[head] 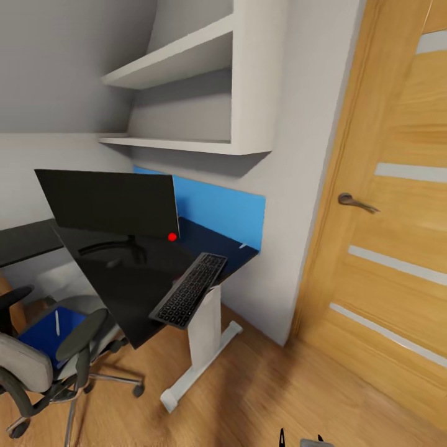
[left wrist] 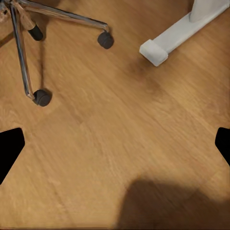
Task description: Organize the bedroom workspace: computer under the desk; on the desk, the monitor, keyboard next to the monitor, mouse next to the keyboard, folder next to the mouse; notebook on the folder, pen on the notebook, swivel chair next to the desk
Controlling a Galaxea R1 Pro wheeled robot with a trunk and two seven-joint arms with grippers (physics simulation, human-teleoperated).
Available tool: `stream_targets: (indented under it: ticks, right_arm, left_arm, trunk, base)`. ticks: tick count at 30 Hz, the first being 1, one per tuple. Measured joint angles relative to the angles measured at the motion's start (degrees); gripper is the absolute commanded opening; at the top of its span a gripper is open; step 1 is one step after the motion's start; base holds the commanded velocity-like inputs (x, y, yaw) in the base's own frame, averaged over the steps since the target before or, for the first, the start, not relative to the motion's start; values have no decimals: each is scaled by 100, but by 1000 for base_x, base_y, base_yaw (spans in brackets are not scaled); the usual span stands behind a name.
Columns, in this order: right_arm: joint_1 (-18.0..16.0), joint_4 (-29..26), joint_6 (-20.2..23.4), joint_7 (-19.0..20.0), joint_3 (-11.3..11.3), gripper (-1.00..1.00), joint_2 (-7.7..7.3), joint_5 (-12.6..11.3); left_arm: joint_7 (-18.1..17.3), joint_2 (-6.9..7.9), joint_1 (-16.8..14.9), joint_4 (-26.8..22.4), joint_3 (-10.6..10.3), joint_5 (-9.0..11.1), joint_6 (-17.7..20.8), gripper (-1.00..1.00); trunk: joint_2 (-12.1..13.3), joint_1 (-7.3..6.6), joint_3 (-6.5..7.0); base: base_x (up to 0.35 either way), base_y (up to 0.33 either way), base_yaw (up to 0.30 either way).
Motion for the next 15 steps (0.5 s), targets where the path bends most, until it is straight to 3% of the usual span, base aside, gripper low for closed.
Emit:
stream_targets:
  ticks: [15]
  right_arm:
    - [0, -2, -6, -132, 3, 100, 14, 6]
  left_arm:
    - [0, 0, 0, 0, 0, 1, 0, 100]
  trunk:
    - [0, 0, 0]
  base:
    - [0, 0, 282]
